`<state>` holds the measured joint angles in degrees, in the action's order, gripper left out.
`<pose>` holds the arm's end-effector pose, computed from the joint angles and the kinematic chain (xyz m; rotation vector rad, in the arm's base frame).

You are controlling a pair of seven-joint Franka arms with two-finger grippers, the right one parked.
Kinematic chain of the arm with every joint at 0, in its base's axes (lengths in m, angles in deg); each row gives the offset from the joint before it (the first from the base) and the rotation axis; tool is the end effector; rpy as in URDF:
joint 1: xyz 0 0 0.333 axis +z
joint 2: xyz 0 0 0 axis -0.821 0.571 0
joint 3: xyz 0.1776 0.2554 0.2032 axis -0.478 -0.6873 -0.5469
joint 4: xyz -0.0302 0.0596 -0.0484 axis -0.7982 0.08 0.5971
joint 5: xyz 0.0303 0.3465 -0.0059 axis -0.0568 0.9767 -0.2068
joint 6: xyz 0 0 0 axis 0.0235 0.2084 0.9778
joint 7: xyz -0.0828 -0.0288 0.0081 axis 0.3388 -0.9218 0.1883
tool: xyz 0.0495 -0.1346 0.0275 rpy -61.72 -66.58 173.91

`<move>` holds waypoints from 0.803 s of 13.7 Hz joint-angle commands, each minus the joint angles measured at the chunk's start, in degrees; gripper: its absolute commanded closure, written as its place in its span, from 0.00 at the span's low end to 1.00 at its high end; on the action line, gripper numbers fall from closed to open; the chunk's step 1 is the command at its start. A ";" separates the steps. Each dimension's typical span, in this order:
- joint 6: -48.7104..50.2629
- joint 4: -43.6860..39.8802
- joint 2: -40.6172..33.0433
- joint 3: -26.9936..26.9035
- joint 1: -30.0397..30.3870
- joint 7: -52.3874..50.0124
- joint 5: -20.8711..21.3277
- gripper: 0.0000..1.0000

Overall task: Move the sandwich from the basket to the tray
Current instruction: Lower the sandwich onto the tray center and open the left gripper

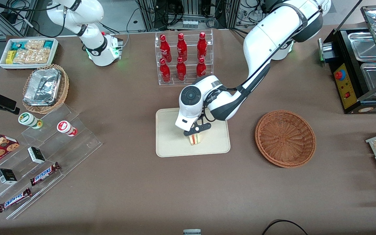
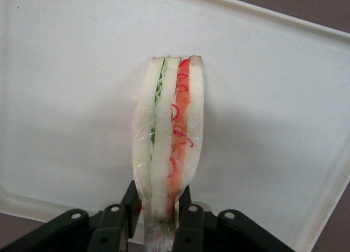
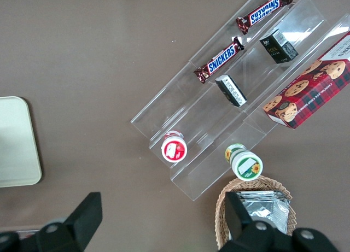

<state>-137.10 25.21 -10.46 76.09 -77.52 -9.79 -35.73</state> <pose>0.5102 -0.4971 0.2711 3.0847 0.4931 -0.1738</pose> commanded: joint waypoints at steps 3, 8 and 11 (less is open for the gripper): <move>1.18 -3.84 -0.15 -0.36 -0.95 -1.01 1.34 0.00; 9.62 -5.43 -6.03 -0.01 -0.69 -0.66 1.17 0.00; 15.40 -5.43 -9.98 0.16 0.53 4.15 -0.50 0.00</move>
<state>-125.85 19.26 -17.20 76.48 -77.51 -8.62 -35.55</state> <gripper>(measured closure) 0.000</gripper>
